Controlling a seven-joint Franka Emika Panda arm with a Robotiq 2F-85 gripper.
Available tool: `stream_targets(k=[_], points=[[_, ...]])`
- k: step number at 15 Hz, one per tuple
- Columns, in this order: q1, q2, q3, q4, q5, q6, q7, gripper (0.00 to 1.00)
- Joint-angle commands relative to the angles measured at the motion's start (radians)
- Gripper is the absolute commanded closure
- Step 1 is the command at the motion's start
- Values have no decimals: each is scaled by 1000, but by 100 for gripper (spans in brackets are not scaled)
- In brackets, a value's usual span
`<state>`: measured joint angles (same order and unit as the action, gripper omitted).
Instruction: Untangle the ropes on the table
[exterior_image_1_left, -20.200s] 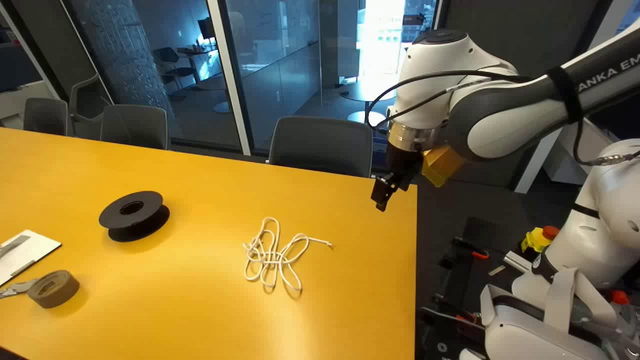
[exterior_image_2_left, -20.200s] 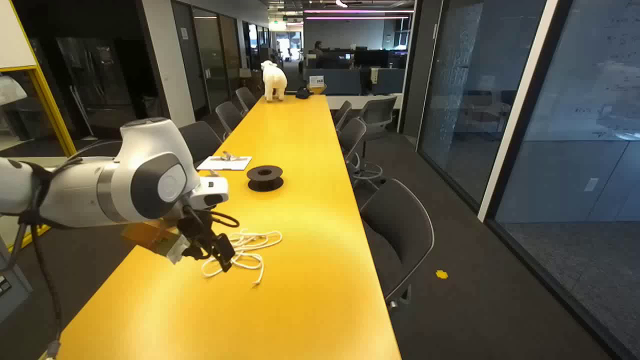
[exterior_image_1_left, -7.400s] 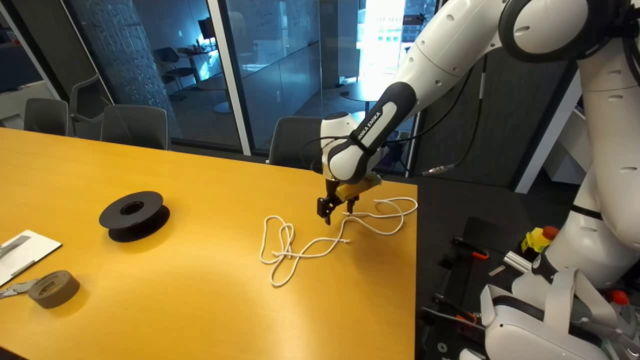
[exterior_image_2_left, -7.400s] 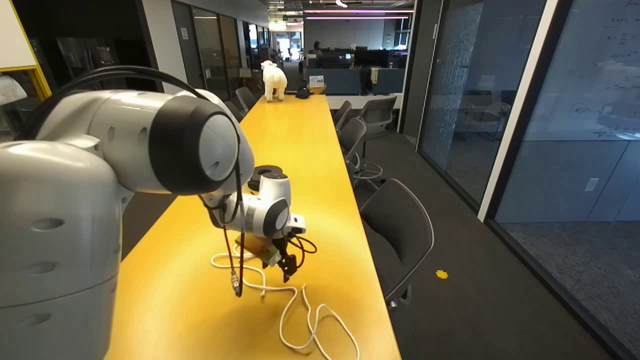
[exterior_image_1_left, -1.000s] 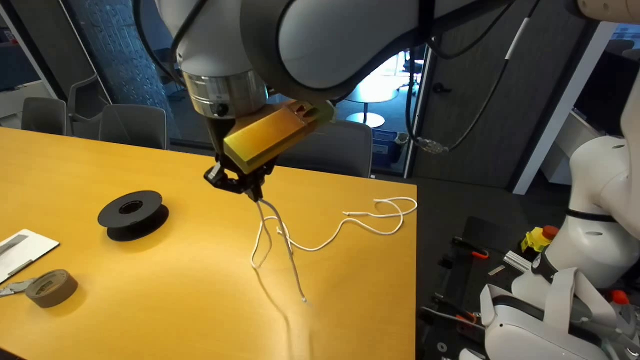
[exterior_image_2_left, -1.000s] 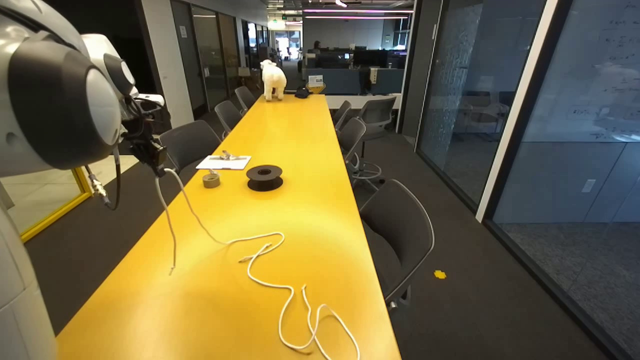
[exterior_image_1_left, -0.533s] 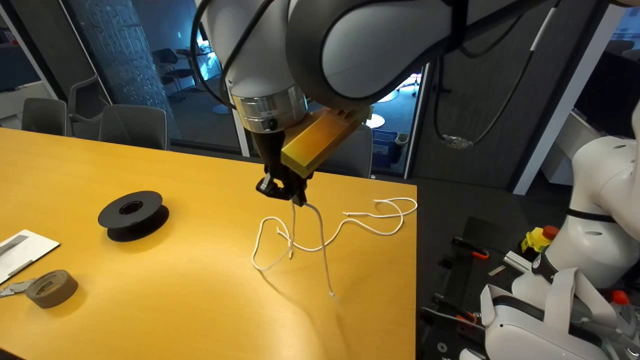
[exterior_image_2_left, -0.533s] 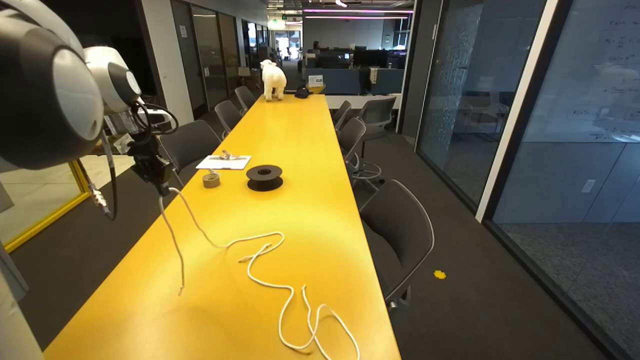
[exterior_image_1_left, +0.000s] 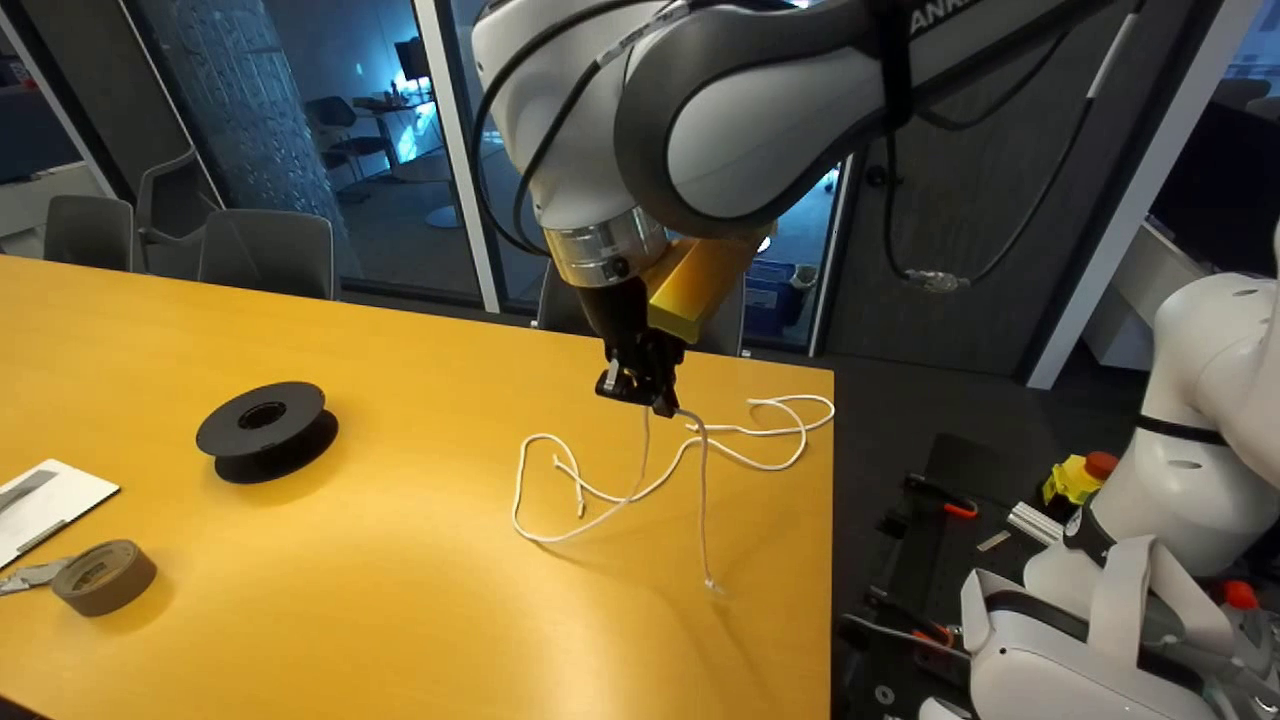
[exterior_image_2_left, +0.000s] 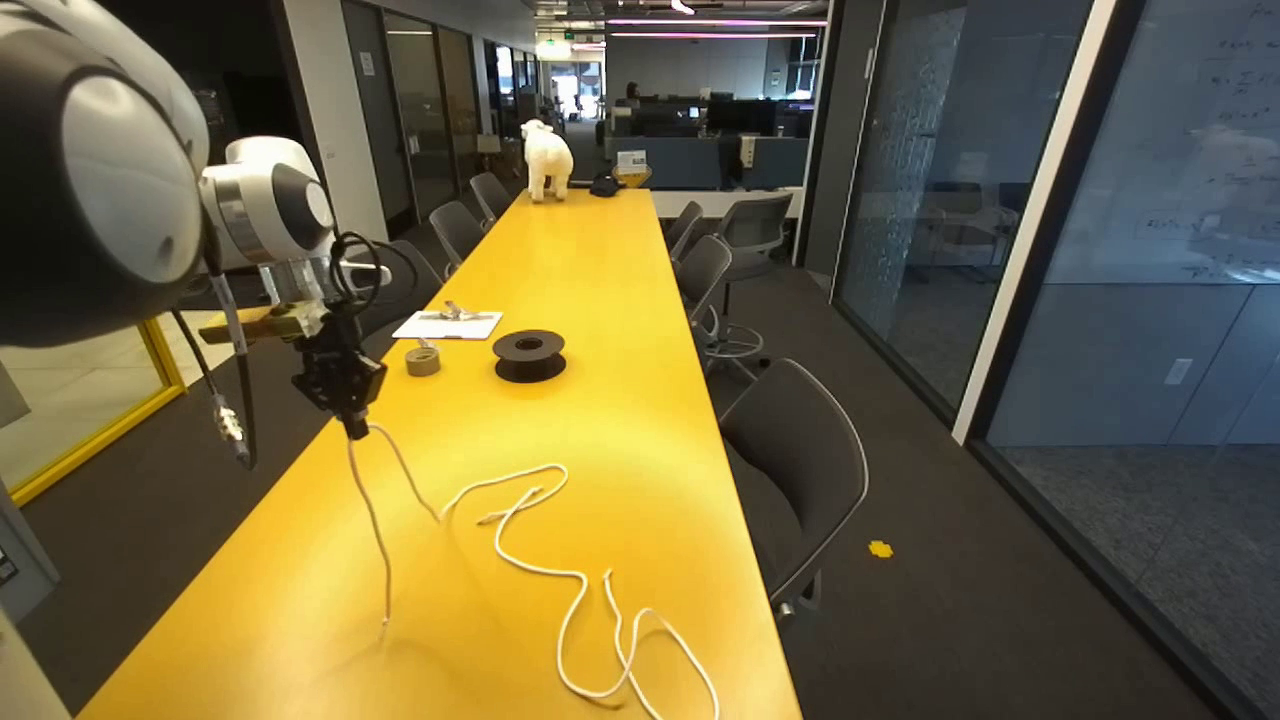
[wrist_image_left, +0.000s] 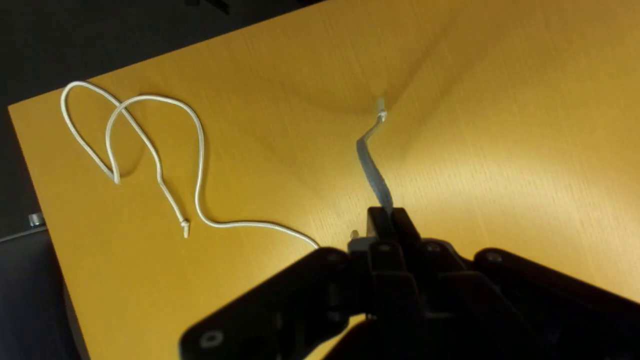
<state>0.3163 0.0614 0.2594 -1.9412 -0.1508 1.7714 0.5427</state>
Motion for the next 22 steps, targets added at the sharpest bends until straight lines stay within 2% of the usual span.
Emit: stream_targets(k=[1,6,13,22], points=[[-15,55,1,-7,41,12,-123,99],[8,199,12,48,40,30,-230,99],[47,391,28,139,82,135,-383,99],[41,455,72,163,262,262,-567,99]])
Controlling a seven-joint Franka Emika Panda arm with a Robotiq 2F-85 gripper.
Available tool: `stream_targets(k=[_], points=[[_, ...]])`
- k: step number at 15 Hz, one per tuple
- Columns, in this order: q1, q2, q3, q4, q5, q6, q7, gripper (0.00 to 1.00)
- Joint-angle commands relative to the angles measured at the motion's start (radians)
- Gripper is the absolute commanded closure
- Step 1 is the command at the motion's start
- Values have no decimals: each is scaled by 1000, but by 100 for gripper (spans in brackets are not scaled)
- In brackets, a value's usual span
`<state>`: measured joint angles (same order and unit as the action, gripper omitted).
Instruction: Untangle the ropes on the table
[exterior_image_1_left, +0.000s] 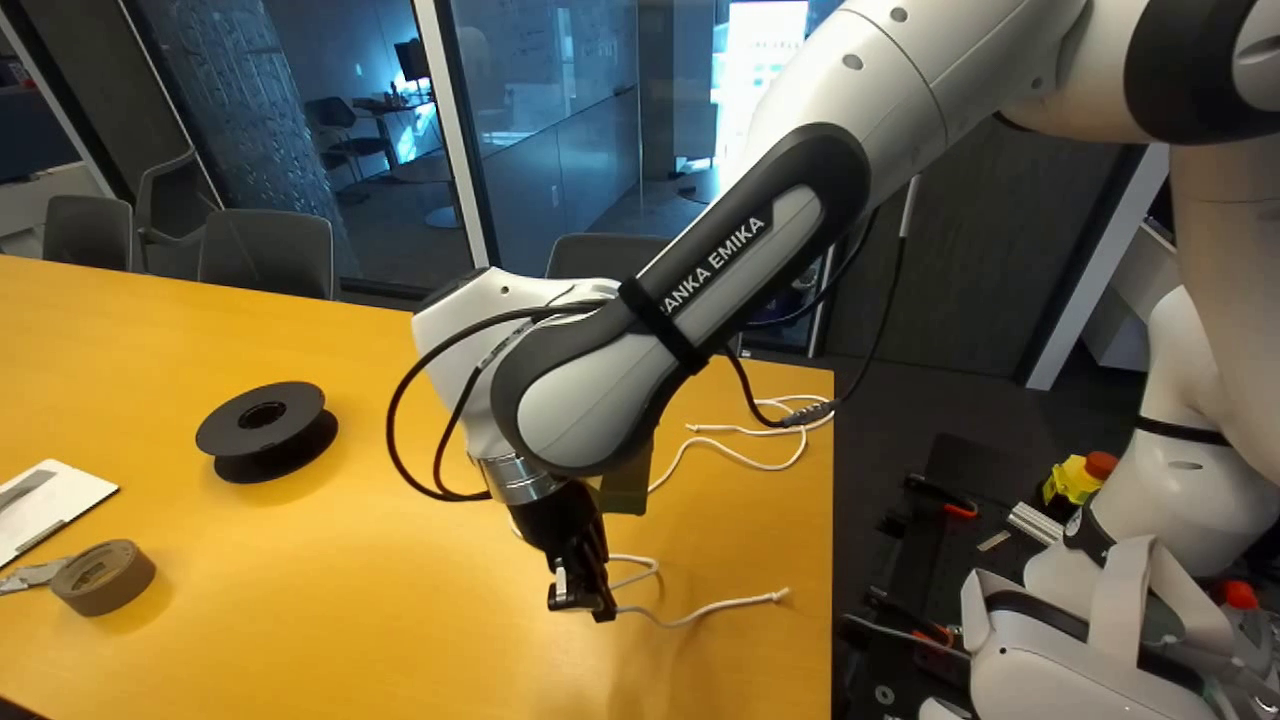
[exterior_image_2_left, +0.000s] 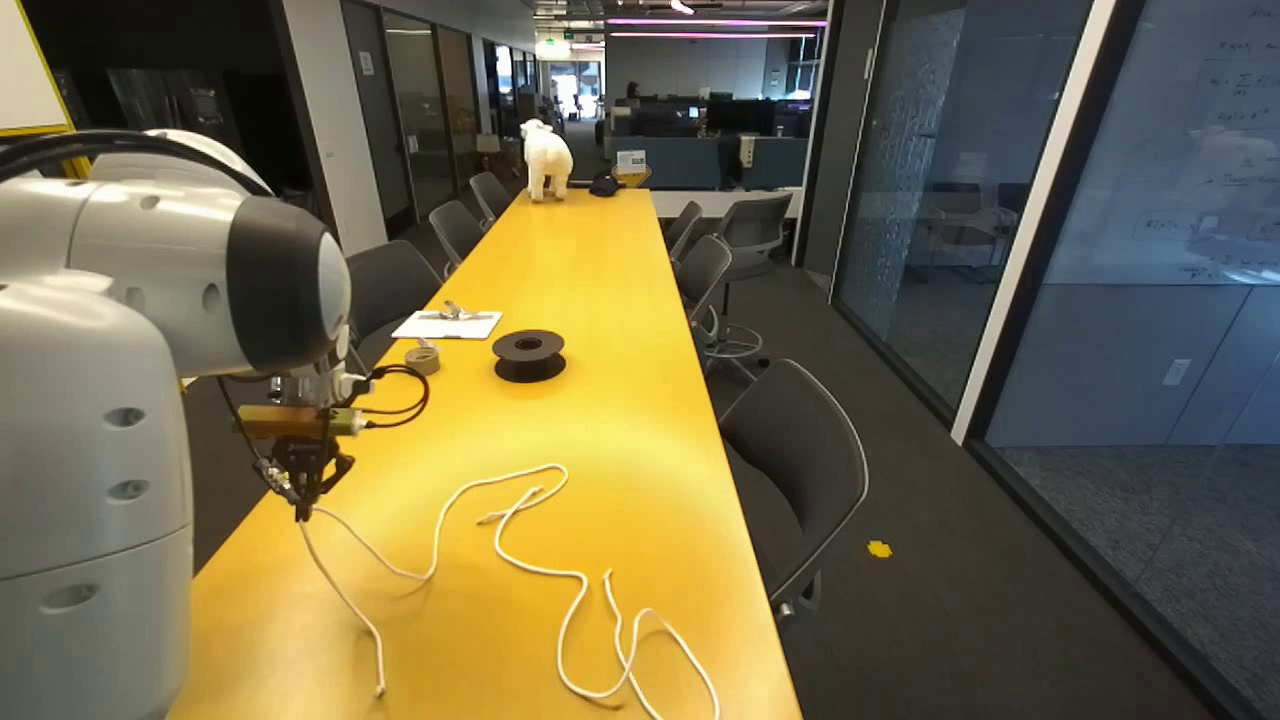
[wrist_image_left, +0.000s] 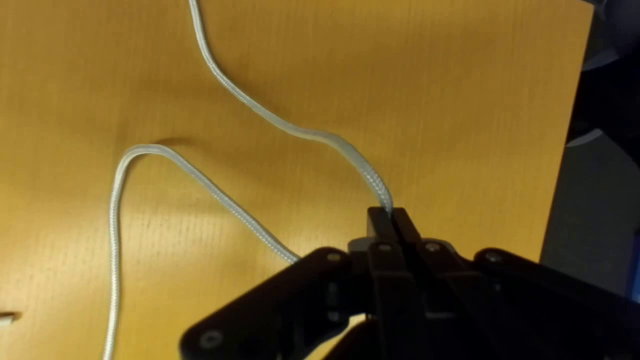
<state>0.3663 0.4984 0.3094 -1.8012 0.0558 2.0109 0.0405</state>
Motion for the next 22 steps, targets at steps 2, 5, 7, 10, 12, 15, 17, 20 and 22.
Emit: stream_targets(k=[2,5,7,10,12,15,17,20,22], points=[[-7,31,28,29,76,28,-92,99],[-7,52,30,45,90,17,-121,99],[-6,64,28,54,93,14,-127,71],[-7,75,27,60,92,15,-136,49],[-10,75,26,60,92,18,-140,34],[-18,63,12,52,85,38,-127,12],[-26,60,1,55,81,54,-120,1],[-39,65,-28,67,74,102,-90,0],[-38,69,-60,69,50,160,-62,0]])
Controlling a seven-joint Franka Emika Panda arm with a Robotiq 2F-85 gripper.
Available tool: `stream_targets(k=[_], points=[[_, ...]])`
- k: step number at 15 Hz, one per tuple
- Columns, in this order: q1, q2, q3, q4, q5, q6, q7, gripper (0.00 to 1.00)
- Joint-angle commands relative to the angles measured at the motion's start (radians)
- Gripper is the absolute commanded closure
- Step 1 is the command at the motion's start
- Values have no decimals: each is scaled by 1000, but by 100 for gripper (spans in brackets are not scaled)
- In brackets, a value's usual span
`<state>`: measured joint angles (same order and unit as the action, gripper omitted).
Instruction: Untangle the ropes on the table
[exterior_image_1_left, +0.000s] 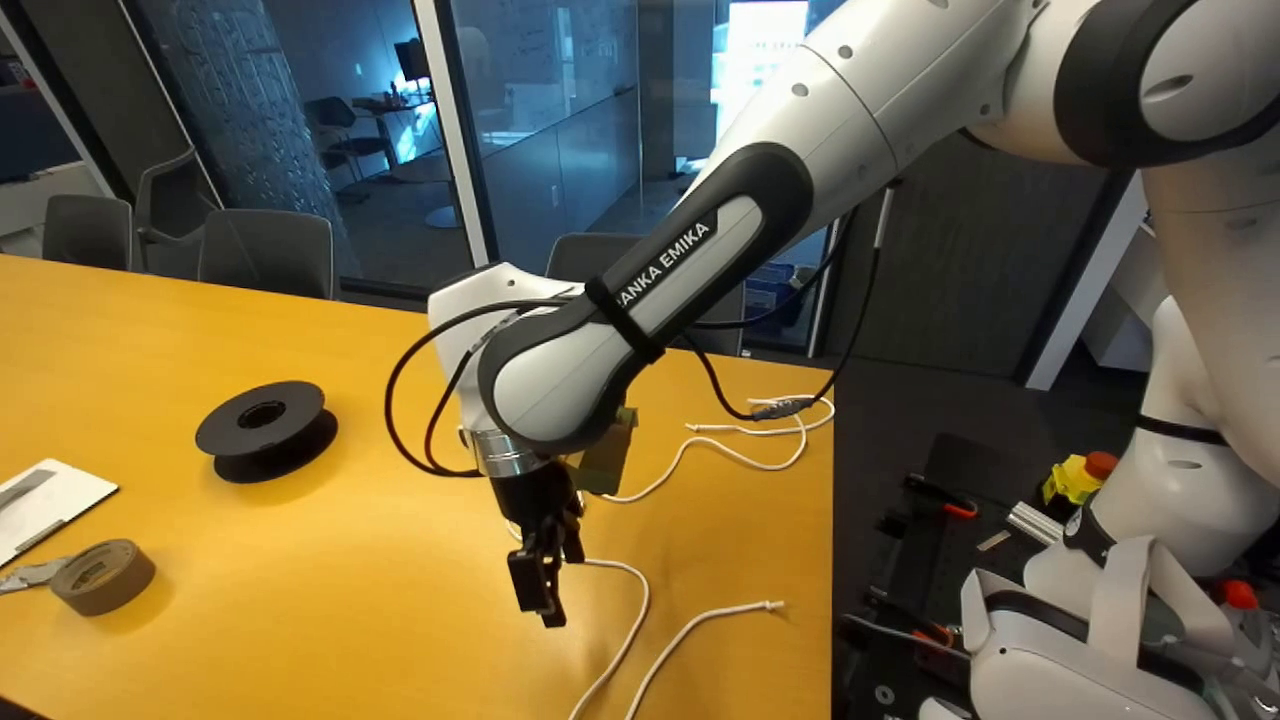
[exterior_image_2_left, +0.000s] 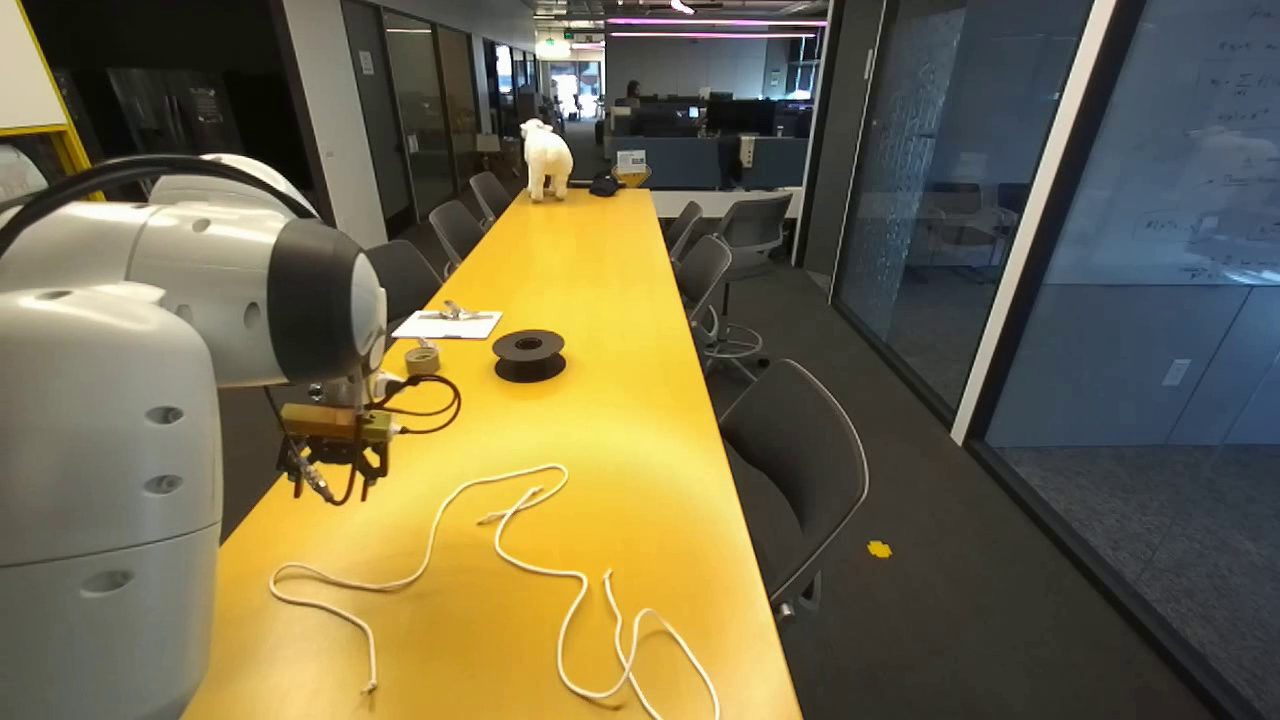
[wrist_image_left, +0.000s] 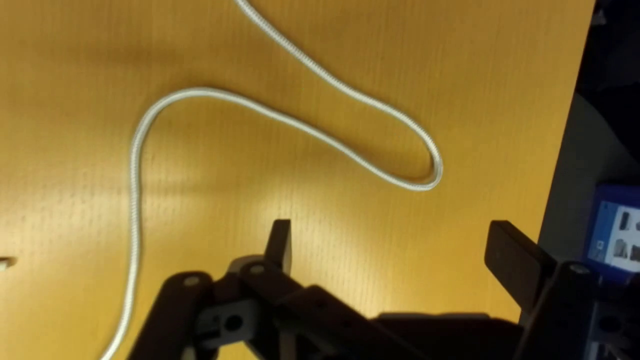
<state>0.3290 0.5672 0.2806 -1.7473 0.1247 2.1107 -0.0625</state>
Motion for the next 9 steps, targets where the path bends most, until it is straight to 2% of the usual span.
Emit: stream_targets(k=[1,5,9], points=[[-1,3,-47,15,-31,81,53,0],[7,4,-108,-3,-122,109,95,0],[-2,-8,-133,-54,-211,117,86,0]])
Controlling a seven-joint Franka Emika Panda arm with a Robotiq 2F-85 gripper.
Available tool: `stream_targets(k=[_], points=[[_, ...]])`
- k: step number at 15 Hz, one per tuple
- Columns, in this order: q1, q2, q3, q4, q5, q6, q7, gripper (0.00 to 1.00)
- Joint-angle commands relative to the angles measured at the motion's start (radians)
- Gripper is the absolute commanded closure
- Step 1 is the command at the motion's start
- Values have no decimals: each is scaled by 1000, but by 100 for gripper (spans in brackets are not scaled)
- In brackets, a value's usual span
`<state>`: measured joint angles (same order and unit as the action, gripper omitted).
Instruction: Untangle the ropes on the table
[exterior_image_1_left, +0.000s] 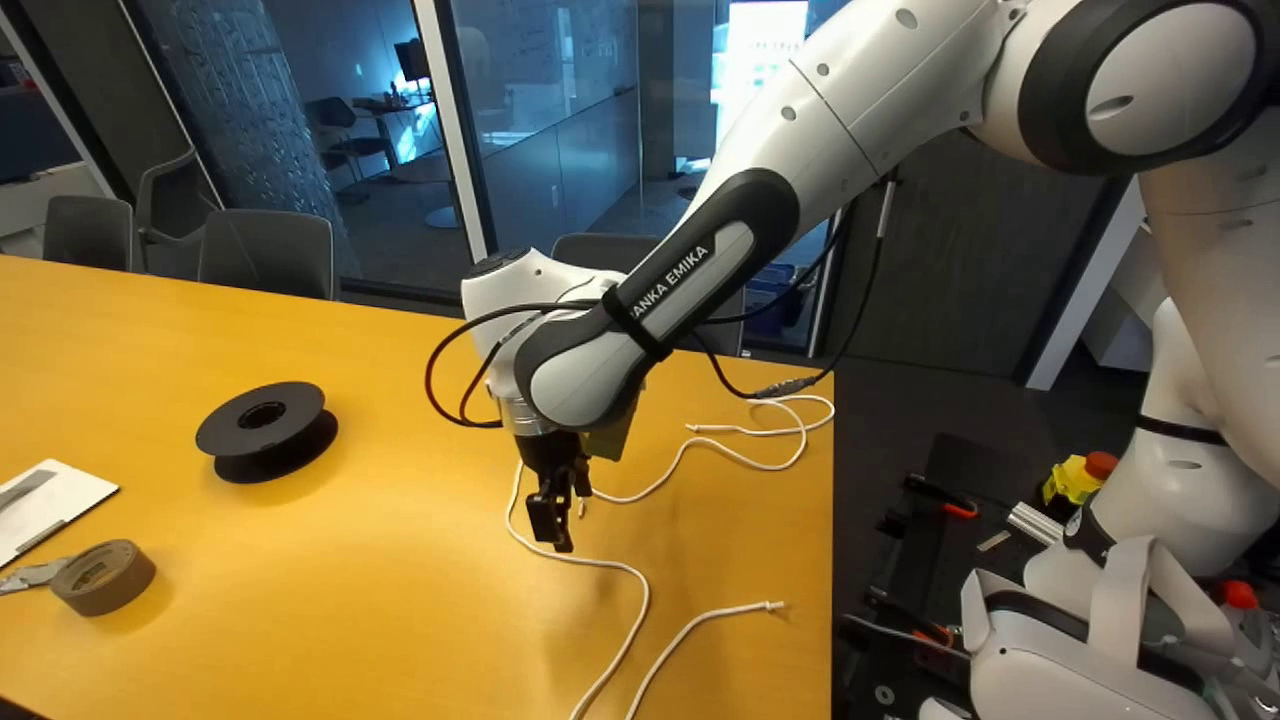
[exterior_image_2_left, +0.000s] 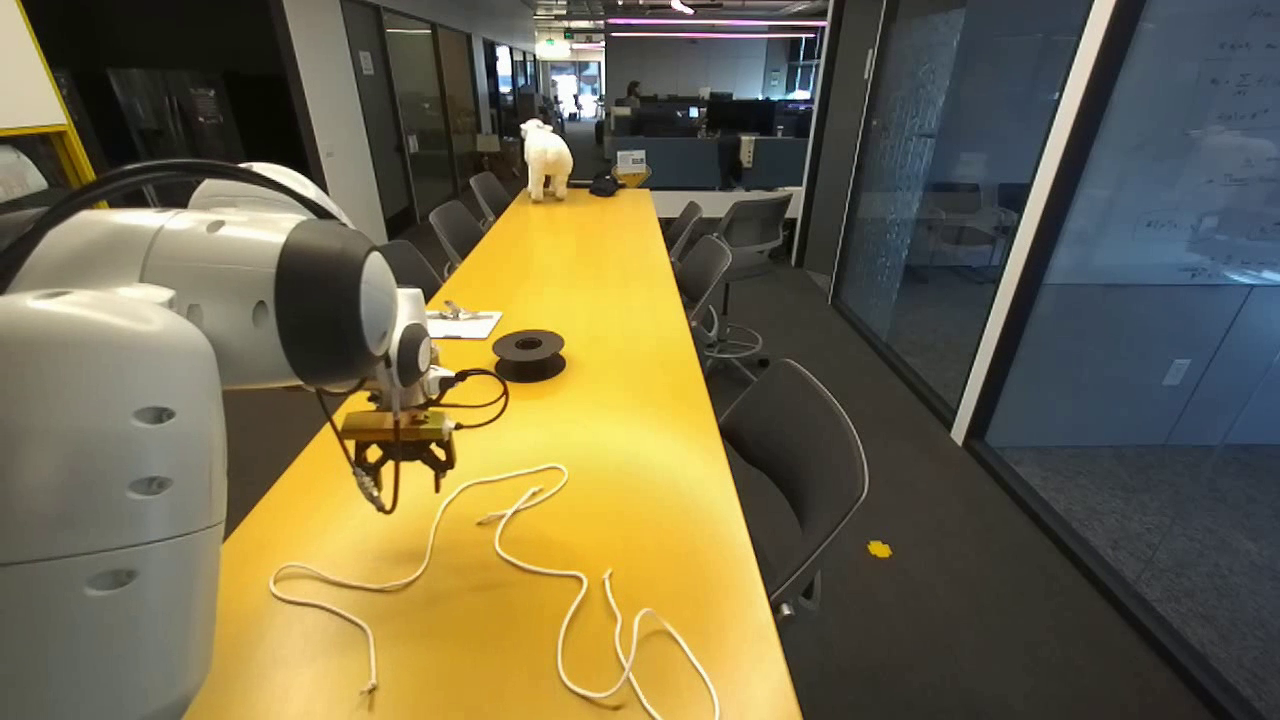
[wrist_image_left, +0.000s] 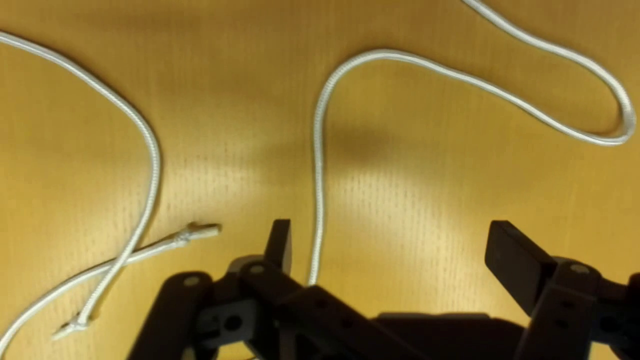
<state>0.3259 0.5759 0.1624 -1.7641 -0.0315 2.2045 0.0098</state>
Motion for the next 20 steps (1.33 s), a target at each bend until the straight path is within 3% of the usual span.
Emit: stream_targets(k=[1,9,15,20], points=[[1,-15,-20,-47,-73,30,14,0],[-12,4,-74,-110,-194,191,31,0],[-44,61,-105,-115,-188,342,37,0],[-59,116,-132,-93,-183,376,34,0]])
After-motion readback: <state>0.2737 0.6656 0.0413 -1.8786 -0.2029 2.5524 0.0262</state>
